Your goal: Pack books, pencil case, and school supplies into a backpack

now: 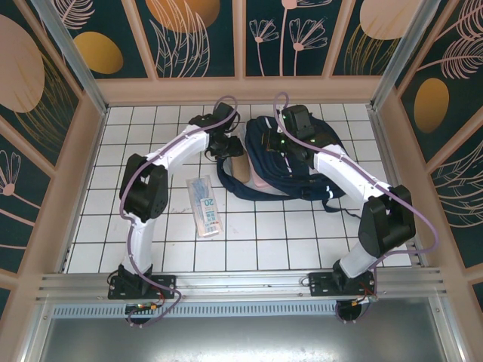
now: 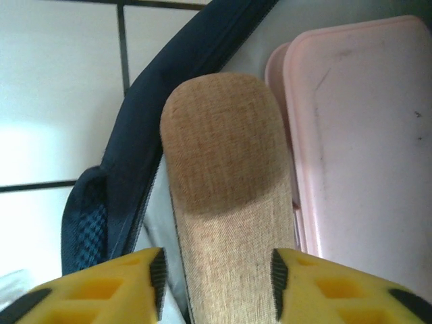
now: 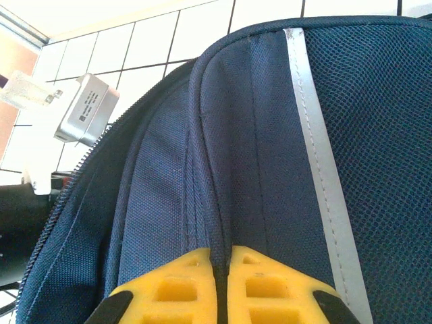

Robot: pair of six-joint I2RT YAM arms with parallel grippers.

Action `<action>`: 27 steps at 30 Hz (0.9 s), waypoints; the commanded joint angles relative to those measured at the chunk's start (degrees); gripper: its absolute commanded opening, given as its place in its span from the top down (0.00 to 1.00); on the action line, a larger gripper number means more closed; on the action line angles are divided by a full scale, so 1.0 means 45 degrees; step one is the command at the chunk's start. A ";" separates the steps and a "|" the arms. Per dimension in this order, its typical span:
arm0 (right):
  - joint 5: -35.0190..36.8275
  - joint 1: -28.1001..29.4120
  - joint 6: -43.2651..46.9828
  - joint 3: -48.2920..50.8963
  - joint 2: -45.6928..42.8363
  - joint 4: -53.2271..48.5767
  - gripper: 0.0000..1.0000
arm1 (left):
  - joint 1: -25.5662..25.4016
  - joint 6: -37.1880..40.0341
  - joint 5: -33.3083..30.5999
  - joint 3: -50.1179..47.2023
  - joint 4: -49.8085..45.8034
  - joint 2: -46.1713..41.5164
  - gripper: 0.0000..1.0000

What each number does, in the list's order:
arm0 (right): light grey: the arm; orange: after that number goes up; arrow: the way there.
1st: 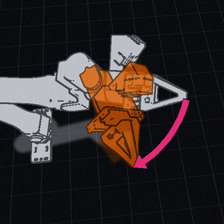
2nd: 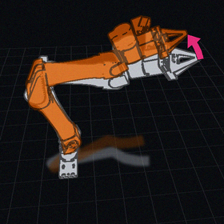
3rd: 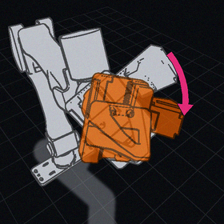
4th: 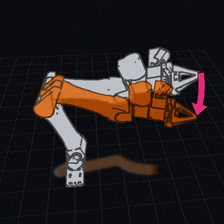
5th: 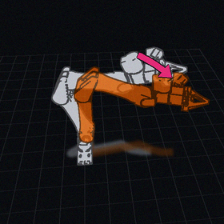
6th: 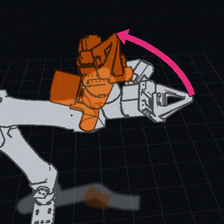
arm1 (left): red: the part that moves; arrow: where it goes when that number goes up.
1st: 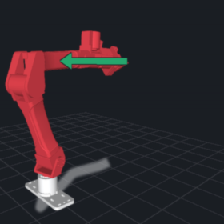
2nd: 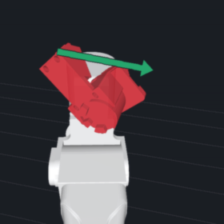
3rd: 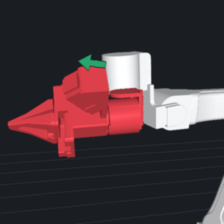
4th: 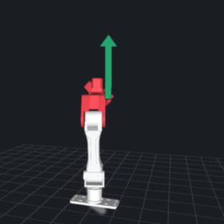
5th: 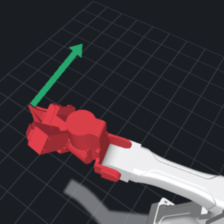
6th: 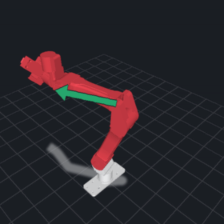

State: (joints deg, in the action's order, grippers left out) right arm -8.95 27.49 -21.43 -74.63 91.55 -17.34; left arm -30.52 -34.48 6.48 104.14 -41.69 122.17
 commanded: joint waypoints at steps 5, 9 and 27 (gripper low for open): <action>0.0153 0.0065 -0.0286 -0.0320 -0.0022 0.0123 0.92 | -0.0007 0.0035 0.0902 0.0059 0.0639 0.1298 0.63; 0.0136 0.0085 -0.0279 -0.0308 0.0041 0.0151 0.92 | -0.0063 -0.0111 0.2183 -0.0433 0.1543 0.1043 0.63; 0.0113 0.0089 -0.0140 -0.0823 0.0389 0.0008 0.92 | -0.0025 0.0090 0.0547 -0.2423 0.0662 -0.0998 0.55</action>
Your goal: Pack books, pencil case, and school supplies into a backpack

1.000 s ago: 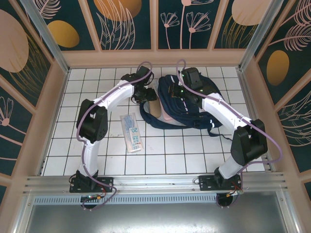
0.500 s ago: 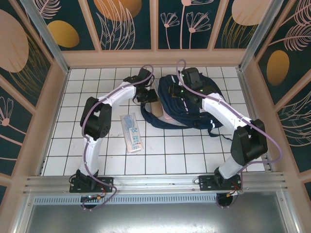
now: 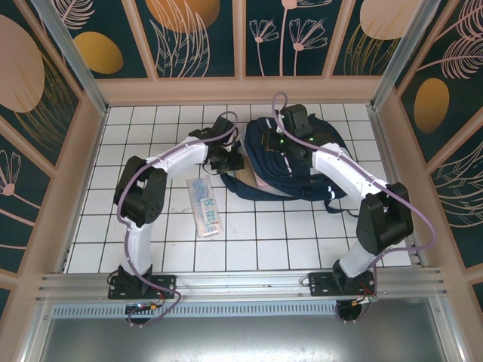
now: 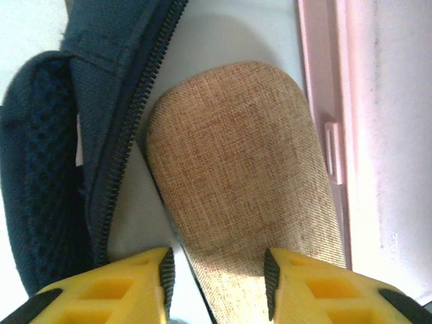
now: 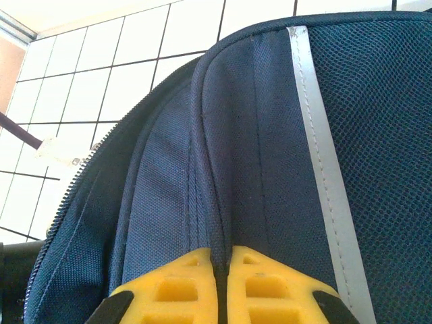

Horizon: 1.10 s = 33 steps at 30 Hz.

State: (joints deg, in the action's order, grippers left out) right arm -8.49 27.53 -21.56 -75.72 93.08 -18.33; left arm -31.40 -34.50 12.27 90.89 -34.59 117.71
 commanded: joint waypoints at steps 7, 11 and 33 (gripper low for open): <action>0.0334 0.0131 0.0041 -0.0651 0.0009 -0.0049 0.74 | 0.0295 -0.0246 -0.1706 0.1712 -0.1059 -0.0688 0.33; 0.1035 0.0440 0.0178 -0.0787 -0.0078 -0.0202 0.58 | 0.0674 -0.0836 -0.2615 0.0591 -0.0777 -0.1916 0.32; 0.0395 0.5153 -0.0859 -0.0085 0.2835 0.1207 0.87 | 0.2612 -0.3501 -0.0498 -1.0713 0.5112 -0.7420 0.36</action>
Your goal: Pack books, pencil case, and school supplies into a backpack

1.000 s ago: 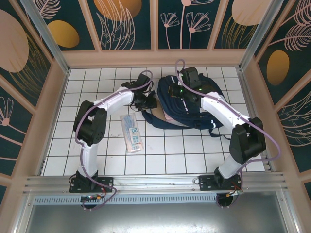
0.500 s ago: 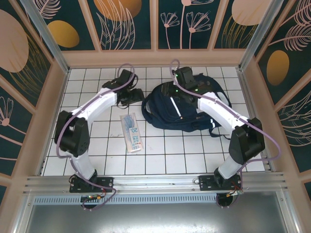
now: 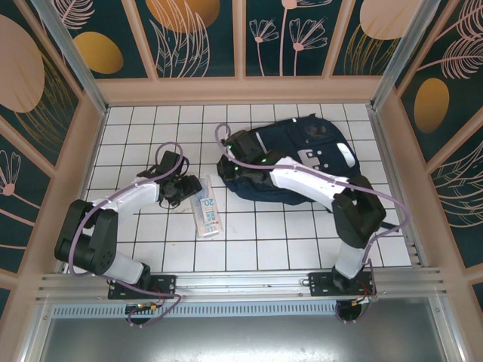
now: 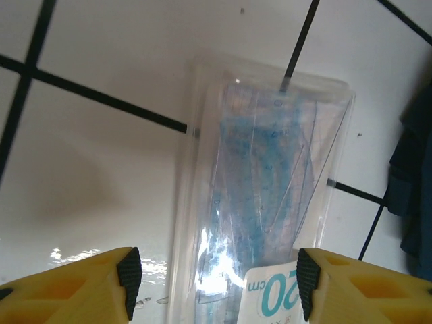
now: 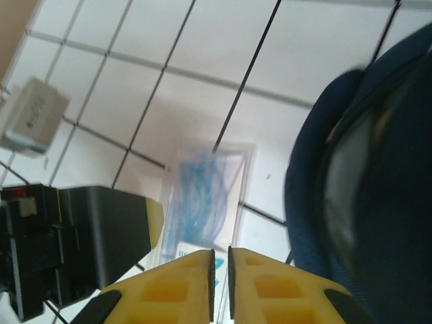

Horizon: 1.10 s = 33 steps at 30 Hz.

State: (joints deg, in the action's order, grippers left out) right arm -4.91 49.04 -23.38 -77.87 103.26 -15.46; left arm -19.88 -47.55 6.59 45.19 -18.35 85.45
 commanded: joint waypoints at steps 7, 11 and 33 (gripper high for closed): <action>-0.0779 0.0578 -0.1143 0.1378 0.1664 0.1379 0.90 | 0.0062 -0.0979 0.1363 -0.1557 0.2317 -0.0137 0.38; -0.1031 0.0626 -0.1268 0.1648 0.2074 0.1616 0.90 | 0.0062 -0.1031 0.1600 -0.1851 0.2495 -0.0122 0.39; -0.1748 0.0816 -0.1197 0.0669 0.3474 0.1446 0.93 | 0.0044 -0.1806 0.4570 -0.2590 0.6351 -0.0397 0.62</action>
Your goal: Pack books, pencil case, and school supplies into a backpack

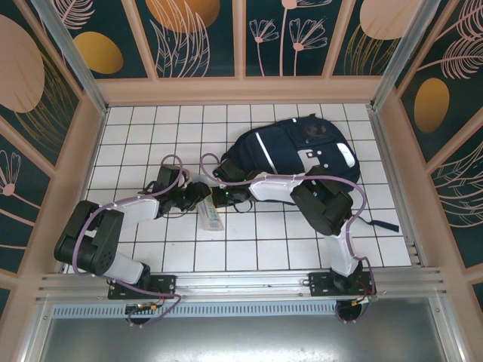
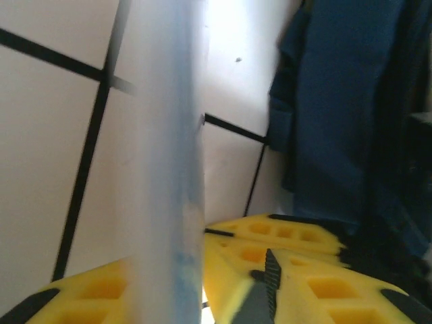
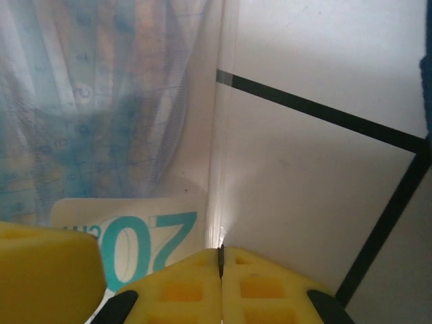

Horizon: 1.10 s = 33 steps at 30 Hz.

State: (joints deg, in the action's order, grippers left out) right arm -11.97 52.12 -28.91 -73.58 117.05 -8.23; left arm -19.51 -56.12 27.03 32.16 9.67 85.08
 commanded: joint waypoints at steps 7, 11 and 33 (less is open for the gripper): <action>0.0849 -0.0275 0.0565 -0.0943 -0.0724 -0.1173 0.92 | -0.0050 0.0661 -0.0801 0.0869 -0.1410 0.0011 0.95; 0.1938 -0.0670 0.1044 -0.1693 -0.1530 -0.2293 0.89 | -0.0021 0.0879 -0.0983 0.1472 -0.1926 -0.0081 0.98; 0.5870 -0.2829 0.3151 -0.2201 -0.1869 -0.4924 0.60 | -0.0023 0.1579 -0.0484 0.4527 -0.3029 0.0699 0.99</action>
State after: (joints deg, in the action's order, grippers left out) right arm 10.98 39.44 -16.38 -84.97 107.24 -27.99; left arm -19.51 -50.57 23.24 50.28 -3.36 87.74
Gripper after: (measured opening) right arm 0.398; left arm 0.080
